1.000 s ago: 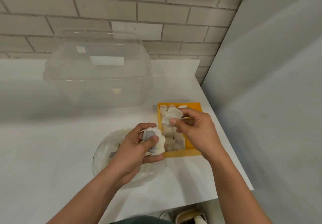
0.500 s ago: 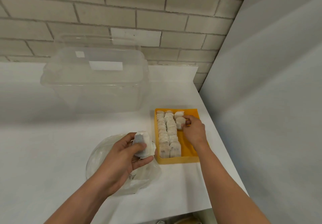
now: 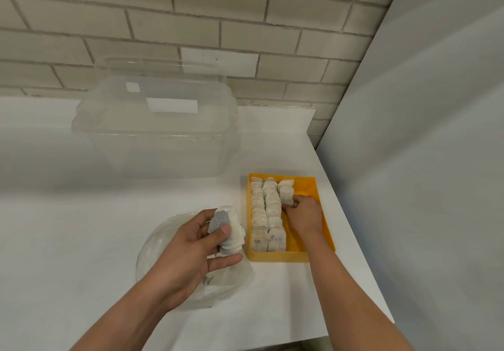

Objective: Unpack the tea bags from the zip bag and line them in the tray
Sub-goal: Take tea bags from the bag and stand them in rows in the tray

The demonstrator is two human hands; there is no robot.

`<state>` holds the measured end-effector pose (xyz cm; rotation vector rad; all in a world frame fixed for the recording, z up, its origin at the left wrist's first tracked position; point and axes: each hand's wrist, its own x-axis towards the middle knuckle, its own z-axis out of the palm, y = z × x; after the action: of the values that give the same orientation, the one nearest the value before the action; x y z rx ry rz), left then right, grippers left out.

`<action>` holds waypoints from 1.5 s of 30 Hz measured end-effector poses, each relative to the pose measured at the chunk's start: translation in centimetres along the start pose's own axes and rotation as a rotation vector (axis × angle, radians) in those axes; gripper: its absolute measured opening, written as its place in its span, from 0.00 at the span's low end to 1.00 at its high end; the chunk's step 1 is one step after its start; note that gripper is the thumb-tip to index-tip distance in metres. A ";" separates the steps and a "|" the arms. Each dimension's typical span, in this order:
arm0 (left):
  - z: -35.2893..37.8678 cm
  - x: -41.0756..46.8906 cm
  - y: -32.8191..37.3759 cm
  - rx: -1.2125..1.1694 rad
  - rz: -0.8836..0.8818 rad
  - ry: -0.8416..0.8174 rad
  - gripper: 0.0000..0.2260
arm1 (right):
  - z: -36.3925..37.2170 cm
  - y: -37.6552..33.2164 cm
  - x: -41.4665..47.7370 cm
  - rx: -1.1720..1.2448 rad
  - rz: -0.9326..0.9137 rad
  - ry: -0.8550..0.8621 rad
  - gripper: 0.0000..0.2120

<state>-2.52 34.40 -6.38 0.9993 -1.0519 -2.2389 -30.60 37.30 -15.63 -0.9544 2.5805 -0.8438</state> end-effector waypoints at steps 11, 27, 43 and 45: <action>0.3 -0.8 0.3 -0.007 0.027 0.015 0.10 | -0.1 0.0 0.3 0.009 0.004 -0.010 0.13; 1.0 -0.8 0.0 0.118 0.118 0.035 0.10 | -6.4 -10.4 -11.3 0.554 -0.316 -0.359 0.05; 0.5 -0.5 0.3 0.091 0.153 0.029 0.15 | -8.1 -10.4 -10.8 0.732 -0.435 -0.065 0.07; 0.4 -0.5 0.2 0.089 0.148 0.037 0.15 | -8.6 -10.1 -10.5 0.731 -0.452 -0.001 0.08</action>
<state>-2.52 34.78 -5.85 0.9623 -1.1783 -2.0640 -21.28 41.72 -2.26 -1.2682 1.7958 -1.7249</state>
